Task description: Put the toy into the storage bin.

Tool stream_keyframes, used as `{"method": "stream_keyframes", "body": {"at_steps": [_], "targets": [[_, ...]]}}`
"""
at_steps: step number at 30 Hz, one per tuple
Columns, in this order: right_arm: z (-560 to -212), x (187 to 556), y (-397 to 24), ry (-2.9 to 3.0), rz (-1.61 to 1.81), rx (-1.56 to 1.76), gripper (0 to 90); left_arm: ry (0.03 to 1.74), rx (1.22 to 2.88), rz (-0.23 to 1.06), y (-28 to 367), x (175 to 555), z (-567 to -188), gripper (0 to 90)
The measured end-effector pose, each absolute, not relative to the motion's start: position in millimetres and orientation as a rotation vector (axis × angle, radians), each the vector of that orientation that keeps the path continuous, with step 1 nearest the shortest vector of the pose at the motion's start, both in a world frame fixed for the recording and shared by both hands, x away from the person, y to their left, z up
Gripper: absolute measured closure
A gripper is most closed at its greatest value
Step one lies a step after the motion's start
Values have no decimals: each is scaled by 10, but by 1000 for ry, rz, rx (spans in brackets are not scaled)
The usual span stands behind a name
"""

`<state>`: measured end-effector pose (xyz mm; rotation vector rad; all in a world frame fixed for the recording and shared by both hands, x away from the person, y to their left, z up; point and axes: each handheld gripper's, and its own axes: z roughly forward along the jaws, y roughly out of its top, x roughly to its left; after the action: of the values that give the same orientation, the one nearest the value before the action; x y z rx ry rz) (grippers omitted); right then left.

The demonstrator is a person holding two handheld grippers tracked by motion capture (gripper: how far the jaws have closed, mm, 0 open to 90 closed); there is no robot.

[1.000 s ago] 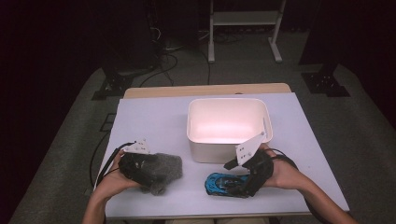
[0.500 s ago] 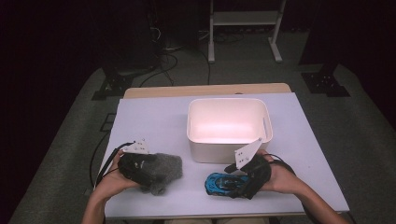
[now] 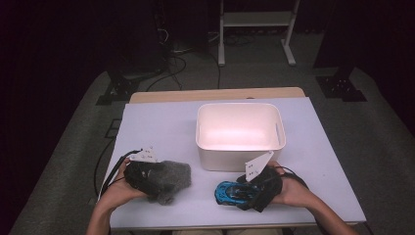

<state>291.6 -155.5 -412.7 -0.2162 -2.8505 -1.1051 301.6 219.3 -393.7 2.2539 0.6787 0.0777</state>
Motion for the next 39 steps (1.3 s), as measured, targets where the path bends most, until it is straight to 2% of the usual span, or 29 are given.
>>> {"method": "stream_keyframes", "body": {"at_steps": [39], "targets": [[-4471,2987,-1479,-2945,-1010,-267,128,674,2258,73,2183,3013,-3941,98]]}}
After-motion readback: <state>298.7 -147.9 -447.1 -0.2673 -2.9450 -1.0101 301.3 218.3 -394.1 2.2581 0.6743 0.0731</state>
